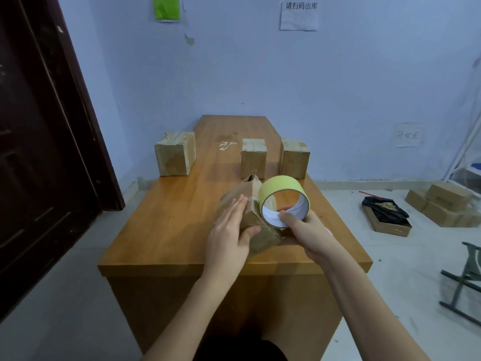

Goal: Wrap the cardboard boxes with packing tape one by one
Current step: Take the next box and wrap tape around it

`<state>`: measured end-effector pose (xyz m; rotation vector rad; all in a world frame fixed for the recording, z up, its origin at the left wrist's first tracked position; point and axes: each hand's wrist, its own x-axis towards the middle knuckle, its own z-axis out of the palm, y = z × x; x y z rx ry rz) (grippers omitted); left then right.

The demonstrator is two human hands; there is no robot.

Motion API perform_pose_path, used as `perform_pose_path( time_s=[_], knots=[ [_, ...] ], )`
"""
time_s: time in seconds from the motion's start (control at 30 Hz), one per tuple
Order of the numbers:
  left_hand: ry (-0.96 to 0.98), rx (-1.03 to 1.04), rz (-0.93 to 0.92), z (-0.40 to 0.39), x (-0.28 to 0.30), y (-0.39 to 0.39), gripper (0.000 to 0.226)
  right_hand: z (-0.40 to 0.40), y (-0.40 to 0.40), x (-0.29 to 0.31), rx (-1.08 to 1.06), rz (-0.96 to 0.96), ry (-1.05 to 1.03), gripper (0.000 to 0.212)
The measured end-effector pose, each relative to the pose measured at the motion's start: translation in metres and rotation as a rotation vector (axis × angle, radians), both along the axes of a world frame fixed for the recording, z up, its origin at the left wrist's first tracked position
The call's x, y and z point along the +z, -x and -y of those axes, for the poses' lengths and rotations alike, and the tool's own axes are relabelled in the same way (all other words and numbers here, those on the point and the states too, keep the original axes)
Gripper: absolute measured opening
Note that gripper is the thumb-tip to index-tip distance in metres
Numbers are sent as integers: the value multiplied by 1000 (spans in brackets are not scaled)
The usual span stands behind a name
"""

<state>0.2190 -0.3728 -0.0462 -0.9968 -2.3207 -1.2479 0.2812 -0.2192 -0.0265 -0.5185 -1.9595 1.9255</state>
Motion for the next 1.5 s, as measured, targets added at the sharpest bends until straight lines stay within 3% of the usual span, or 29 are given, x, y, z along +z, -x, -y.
perform_pose_path(
  time_s=[0.3, 0.43, 0.6, 0.83, 1.0, 1.17, 1.27, 1.37, 1.5],
  knots=[
    [-198, -68, 157, 7, -13, -1, 61, 3, 7, 30, 154, 88, -347, 20],
    [-11, 79, 37, 22, -14, 1, 60, 16, 23, 41, 165, 213, -653, 21],
    [279, 273, -368, 36, 1, 9, 52, 28, 37, 46, 32, 349, -1098, 34],
    [424, 347, -350, 46, -4, 14, 55, 41, 45, 52, 157, 194, -787, 17],
    [362, 277, -297, 49, -6, 13, 54, 16, 29, 49, 171, 135, -277, 21],
    [293, 224, -180, 46, 2, 21, 64, 19, 36, 32, 95, 145, -413, 13],
    [334, 192, -231, 40, 5, 19, 77, 20, 37, 26, 70, 146, -422, 15],
    [396, 130, -298, 36, 5, 16, 68, 20, 36, 28, 86, 119, -394, 7],
    [395, 146, -316, 40, 3, 18, 63, 11, 27, 42, 188, 121, -338, 22]
  ],
)
